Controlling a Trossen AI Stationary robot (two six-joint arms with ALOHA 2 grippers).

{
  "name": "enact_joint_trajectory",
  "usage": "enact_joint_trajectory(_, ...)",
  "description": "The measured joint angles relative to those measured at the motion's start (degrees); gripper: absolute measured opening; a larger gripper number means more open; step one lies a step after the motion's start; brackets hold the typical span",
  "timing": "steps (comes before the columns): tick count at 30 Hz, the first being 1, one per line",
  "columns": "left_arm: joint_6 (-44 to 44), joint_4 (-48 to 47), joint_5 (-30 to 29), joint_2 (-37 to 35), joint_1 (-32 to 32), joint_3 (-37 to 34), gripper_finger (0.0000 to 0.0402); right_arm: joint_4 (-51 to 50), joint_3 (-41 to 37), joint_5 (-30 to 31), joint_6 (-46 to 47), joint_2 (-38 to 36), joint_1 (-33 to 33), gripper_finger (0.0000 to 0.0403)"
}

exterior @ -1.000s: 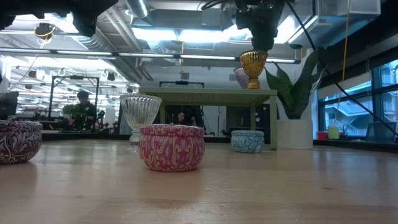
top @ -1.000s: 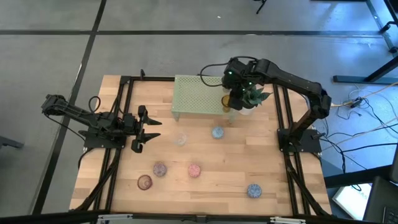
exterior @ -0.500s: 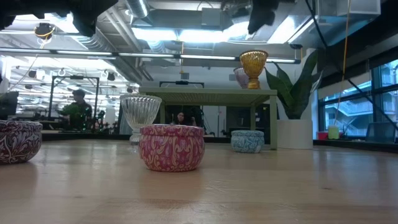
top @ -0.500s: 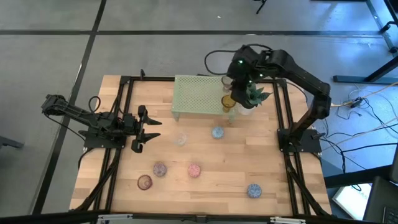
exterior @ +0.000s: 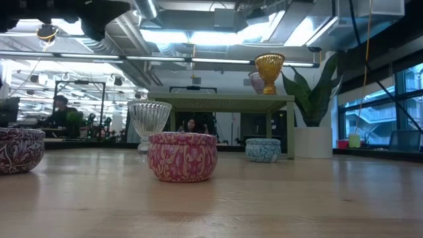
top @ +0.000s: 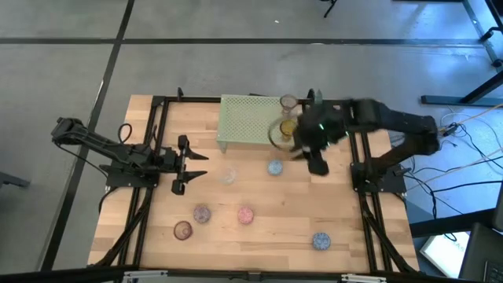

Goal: Pick & Place candle stick holders
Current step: Put the transparent glass candle holder on the shelf

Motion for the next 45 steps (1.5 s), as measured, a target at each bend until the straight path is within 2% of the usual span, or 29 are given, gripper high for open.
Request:
enact_joint_trajectory(5,-1.44,4.53,-0.89,3.24,0.02,-0.04,0.0210,16.41,-19.23,-0.14,3.19,-10.79,6.49,0.0121)
enact_joint_trajectory(11,-2.26,4.00,-5.25,8.07,0.02,3.30,0.0210,36.10,-41.71,0.03,7.81,-21.48,9.24,0.0121)
enact_joint_trajectory(15,-4.23,-2.73,-7.22,13.23,0.02,8.24,0.0210,46.64,-53.88,0.52,9.53,-26.96,9.29,0.0121)
enact_joint_trajectory(19,-4.63,-11.47,-8.60,19.45,0.02,14.66,0.0210,52.31,-61.78,2.70,11.30,-31.26,9.29,0.0121)
enact_joint_trajectory(25,-5.47,-24.10,-8.15,27.36,0.02,24.86,0.0210,55.85,-67.75,2.81,12.60,-35.07,9.26,0.0121)
enact_joint_trajectory(34,-12.19,-44.05,-6.53,35.44,1.01,37.35,0.0210,55.68,-68.04,2.63,12.19,-37.39,9.24,0.0121)
enact_joint_trajectory(38,-13.91,-49.18,-4.21,37.96,2.62,39.99,0.0210,55.68,-68.06,2.63,12.17,-37.43,9.24,0.0121)
enact_joint_trajectory(45,-15.10,-54.81,-0.51,40.47,5.17,40.07,0.0210,55.38,-68.07,2.63,12.17,-37.39,9.24,0.0121)
